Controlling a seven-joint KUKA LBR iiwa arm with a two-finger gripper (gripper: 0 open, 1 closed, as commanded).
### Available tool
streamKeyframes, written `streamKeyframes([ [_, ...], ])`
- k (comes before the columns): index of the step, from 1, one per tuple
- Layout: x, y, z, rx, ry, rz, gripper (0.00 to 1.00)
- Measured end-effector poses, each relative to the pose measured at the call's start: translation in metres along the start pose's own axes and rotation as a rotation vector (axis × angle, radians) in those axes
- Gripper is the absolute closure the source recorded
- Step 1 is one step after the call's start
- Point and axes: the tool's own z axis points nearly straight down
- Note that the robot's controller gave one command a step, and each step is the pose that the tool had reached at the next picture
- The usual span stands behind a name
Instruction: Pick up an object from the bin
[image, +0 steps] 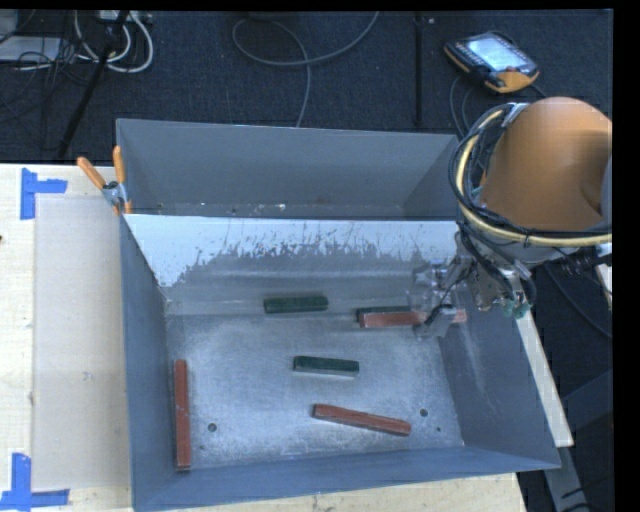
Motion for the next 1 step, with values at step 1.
streamKeyframes([
  [1,0.0,0.0,0.0,0.0,0.0,0.0,1.0],
])
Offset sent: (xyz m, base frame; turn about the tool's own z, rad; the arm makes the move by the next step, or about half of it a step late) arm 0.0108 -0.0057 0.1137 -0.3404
